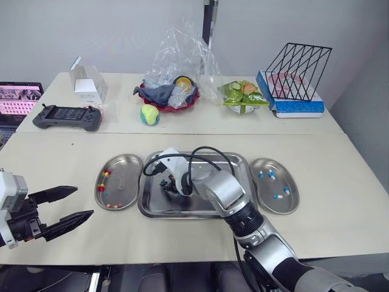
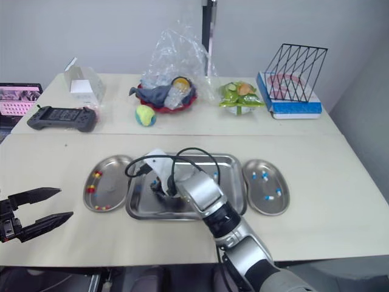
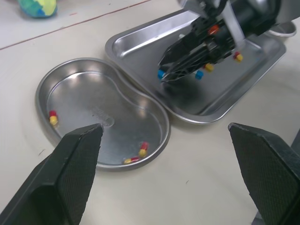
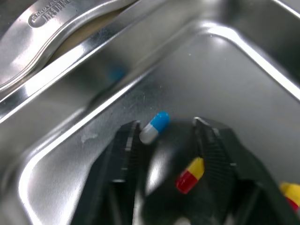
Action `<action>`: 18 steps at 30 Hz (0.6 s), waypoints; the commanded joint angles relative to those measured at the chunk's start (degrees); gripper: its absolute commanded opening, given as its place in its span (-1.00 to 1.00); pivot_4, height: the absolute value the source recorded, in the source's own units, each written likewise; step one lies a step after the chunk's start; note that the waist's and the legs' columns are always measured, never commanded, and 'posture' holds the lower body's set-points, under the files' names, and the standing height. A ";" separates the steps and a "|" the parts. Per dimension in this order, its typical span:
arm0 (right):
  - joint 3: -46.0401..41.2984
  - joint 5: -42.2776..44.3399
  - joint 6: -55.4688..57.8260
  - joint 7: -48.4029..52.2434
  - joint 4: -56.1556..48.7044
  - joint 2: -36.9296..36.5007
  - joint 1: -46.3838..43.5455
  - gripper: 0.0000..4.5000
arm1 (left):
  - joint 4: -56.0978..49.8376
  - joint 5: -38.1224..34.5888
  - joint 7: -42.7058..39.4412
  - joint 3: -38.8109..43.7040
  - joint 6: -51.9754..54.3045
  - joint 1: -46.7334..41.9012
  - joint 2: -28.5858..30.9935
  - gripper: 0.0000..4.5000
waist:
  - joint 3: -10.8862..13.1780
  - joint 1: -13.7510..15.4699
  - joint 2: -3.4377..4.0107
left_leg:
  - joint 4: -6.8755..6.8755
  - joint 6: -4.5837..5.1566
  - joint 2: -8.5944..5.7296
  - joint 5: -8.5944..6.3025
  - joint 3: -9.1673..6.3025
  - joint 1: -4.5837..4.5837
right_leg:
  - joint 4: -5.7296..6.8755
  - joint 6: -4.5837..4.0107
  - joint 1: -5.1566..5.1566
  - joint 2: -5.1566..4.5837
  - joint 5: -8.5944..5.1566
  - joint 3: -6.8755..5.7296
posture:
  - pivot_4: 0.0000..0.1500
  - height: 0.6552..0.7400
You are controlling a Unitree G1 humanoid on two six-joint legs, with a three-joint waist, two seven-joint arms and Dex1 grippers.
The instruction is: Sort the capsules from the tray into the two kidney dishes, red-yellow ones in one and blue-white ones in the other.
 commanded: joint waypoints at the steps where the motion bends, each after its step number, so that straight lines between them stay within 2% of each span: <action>1: 1.46 0.73 -0.82 0.37 0.70 2.86 -0.71 -0.30 | -1.22 -0.12 0.20 2.38 -0.50 0.13 0.72 1.00 | 0.00 -0.02 -0.01 | 0.00 0.00 0.00 0.00 0.00 0.00 | 0.00 0.00 0.00 0.00 0.00 0.00 | 1.00 0.85; 11: 2.86 0.51 -1.19 0.83 1.46 2.02 -0.73 -0.30 | -0.87 1.54 0.58 2.46 -2.56 0.17 0.14 1.00 | 0.00 -0.02 0.00 | -0.01 0.00 0.01 0.00 0.00 0.01 | 0.00 -0.03 0.00 0.00 -0.02 0.00 | 1.00 0.85; 16: 3.57 0.30 -0.48 1.05 0.66 1.43 -0.79 -0.98 | -0.84 2.29 0.87 2.14 -3.78 0.57 -0.51 1.00 | 0.00 -0.02 0.00 | -0.01 0.00 0.02 0.00 0.00 0.01 | 0.00 -0.04 0.00 0.00 -0.02 -0.01 | 1.00 0.85; 18: 3.54 0.19 -0.35 1.01 0.45 1.22 -1.33 -0.98 | -0.58 2.42 0.87 2.07 -4.23 0.78 -0.61 1.00 | 0.00 -0.01 0.00 | -0.01 0.00 0.02 0.00 0.00 0.01 | 0.00 -0.04 0.00 0.01 -0.02 -0.01 | 1.00 0.85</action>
